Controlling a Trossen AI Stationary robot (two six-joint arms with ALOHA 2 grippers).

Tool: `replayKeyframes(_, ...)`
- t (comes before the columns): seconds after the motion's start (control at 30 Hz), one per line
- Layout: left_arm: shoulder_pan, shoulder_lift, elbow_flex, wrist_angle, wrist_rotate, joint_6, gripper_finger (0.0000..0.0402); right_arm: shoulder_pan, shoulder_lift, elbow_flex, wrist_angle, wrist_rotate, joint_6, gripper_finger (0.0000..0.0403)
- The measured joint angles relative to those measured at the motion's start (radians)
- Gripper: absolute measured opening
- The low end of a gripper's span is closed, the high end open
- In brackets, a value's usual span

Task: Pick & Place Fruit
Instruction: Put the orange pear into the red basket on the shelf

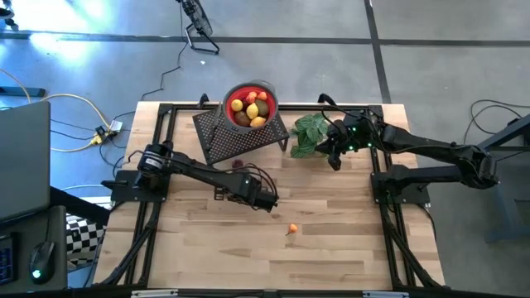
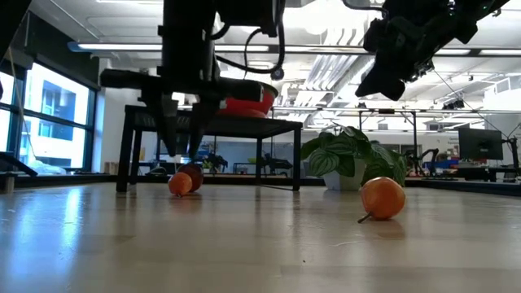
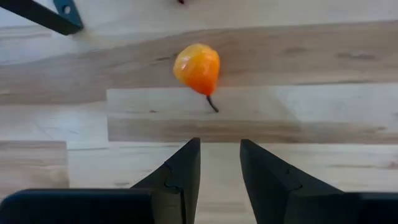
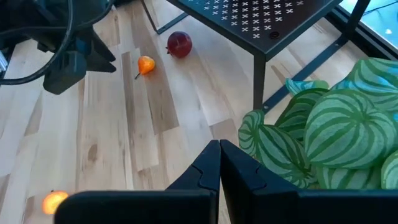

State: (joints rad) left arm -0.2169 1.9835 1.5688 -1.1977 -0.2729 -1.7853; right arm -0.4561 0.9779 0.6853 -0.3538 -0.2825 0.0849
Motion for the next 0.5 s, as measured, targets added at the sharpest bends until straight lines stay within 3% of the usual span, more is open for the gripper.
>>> replayKeyframes(0.5, 0.001, 0.0, -0.009, 0.003, -0.052, -0.183, 0.0109, 0.0, 0.0, 0.0, -0.001, -0.004, -0.002, 0.0002)
